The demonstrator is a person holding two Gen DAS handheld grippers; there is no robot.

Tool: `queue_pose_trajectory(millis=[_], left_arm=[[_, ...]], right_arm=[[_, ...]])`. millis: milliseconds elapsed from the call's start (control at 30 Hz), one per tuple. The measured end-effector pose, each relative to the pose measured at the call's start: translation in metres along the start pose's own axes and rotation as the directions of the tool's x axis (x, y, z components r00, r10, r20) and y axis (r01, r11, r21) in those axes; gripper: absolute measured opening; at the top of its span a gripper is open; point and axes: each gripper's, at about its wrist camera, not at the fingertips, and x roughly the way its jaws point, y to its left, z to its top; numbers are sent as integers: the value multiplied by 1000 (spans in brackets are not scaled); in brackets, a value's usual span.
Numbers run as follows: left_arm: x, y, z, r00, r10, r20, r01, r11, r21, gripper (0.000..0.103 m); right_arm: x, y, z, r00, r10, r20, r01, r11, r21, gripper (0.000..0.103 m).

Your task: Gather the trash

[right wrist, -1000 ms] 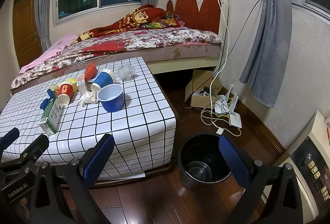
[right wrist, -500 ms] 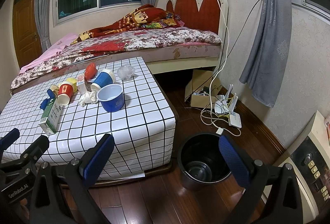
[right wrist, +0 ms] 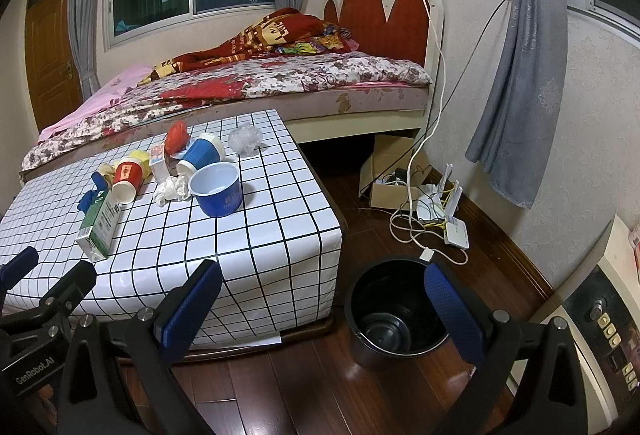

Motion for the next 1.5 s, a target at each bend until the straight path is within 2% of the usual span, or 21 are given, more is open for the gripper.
queue_pose_trajectory(millis=[567, 767, 933, 1267, 1500], left_arm=[[2, 1, 2, 1000, 2, -2, -2, 1000, -2, 102], [7, 5, 2, 1000, 27, 1, -27, 1000, -6, 102], [14, 13, -2, 999, 55, -4, -55, 998, -15, 102], [55, 64, -11, 983, 175, -53, -177, 984, -35, 102], [100, 102, 1, 952, 300, -60, -304, 950, -69, 102]], right_arm=[[2, 3, -1, 1000, 4, -3, -4, 1000, -5, 102], [0, 9, -3, 1000, 7, -5, -8, 1000, -7, 102], [12, 17, -9, 999, 46, -9, -46, 999, -12, 102], [65, 49, -3, 980, 199, -28, -201, 976, -83, 102], [129, 92, 15, 958, 277, -74, -284, 950, -132, 102]])
